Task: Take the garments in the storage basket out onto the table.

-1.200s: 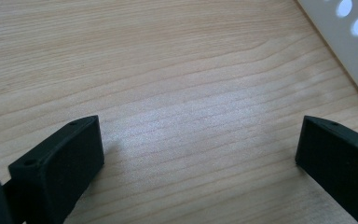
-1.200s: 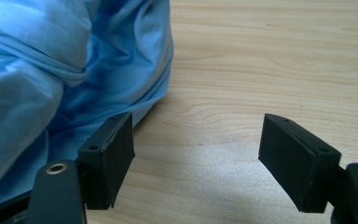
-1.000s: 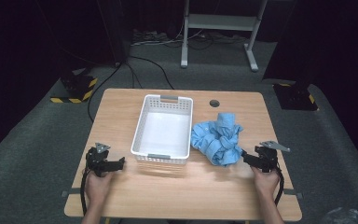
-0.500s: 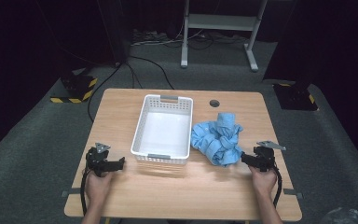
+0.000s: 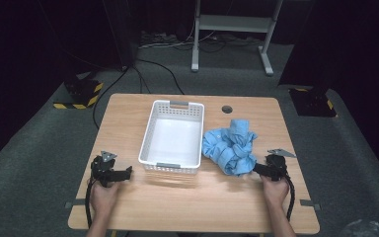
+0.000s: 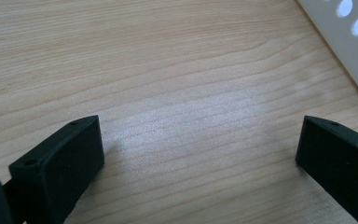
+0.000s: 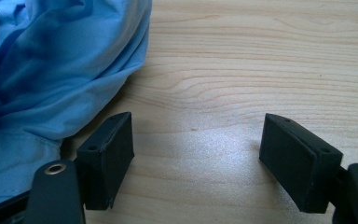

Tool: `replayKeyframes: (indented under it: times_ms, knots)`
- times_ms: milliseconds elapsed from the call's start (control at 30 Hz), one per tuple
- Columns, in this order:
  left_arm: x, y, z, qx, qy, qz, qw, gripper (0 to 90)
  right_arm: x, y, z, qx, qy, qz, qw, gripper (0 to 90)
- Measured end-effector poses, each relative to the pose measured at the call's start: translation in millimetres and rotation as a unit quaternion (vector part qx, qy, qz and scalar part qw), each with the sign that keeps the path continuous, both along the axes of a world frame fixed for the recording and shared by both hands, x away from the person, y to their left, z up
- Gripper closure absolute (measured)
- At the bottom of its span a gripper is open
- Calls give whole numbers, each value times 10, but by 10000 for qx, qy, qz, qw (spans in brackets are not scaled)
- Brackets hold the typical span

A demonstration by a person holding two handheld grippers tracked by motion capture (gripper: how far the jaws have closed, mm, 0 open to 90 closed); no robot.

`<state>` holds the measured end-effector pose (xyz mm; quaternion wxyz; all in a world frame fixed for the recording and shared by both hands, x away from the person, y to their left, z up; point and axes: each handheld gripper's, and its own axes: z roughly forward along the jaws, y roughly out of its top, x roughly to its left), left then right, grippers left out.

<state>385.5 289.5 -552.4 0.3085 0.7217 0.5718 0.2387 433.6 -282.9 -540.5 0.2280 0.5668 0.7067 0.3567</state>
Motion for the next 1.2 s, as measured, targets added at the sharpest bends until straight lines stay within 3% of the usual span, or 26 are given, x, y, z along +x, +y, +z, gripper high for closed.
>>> replayKeyframes:
  times_ms: [333,367,400,433,1200]
  knots:
    - [0,0,1,4,4,-1,10000,11,-17,28,-13,-138,-45,46,9999,245]
    - [0,0,1,3,5,0,10000,11,-17,38,-15,-198,-39,68,9998,235]
    - [-1,0,1,6,5,2,10000,11,-13,82,-20,-476,-31,165,9987,213]
    - [-1,-1,0,3,3,4,10000,11,-17,102,-21,-542,-38,234,9982,216]
    - [-8,-1,1,-11,-2,5,10000,16,-13,86,-23,-526,-1,213,9984,181]
